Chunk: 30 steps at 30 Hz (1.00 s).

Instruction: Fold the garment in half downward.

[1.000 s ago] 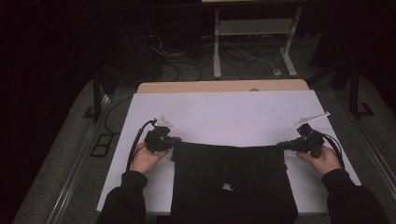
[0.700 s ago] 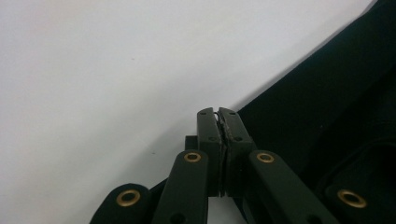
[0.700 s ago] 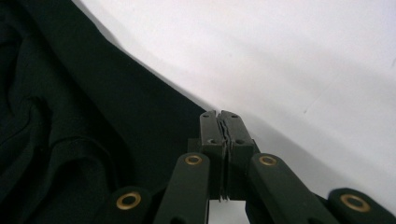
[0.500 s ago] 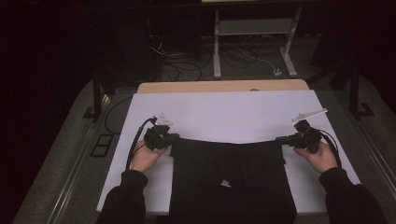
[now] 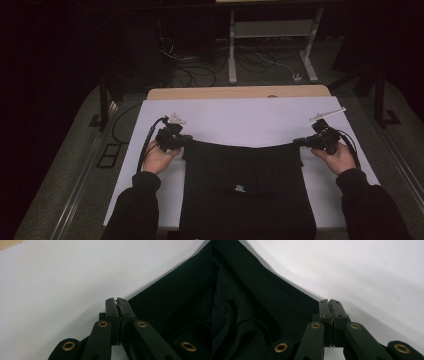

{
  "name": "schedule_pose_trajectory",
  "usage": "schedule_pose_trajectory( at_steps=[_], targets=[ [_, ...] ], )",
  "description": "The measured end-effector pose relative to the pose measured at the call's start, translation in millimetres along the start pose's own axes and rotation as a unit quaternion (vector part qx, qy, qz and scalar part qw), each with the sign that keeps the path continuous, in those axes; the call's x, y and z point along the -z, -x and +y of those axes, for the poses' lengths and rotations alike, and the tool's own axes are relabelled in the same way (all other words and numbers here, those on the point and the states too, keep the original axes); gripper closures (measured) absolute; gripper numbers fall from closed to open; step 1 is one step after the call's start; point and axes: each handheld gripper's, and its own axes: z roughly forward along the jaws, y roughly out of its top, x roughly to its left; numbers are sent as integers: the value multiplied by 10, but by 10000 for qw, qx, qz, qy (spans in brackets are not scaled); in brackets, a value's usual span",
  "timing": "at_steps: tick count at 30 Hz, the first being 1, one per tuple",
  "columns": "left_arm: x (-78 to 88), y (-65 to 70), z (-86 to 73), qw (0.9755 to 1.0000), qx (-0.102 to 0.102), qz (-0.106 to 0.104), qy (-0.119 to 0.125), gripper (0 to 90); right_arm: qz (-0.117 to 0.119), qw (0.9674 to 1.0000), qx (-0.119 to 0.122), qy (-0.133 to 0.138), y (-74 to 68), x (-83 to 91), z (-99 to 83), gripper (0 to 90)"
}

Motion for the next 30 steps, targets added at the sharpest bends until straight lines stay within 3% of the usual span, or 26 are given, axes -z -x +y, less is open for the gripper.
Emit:
schedule_pose_trajectory(
  at_steps=[17, 30],
  targets=[
    [-85, -112, 134, 9999, 108, 65, -45, 871, -182, 9998, -48, -12, 75, 11, 181, 873],
    [-22, -163, 425, 9998, -78, 186, 34, 872, -325, 9994, -48, 47, 139, 78, 365, 873]
  ],
)
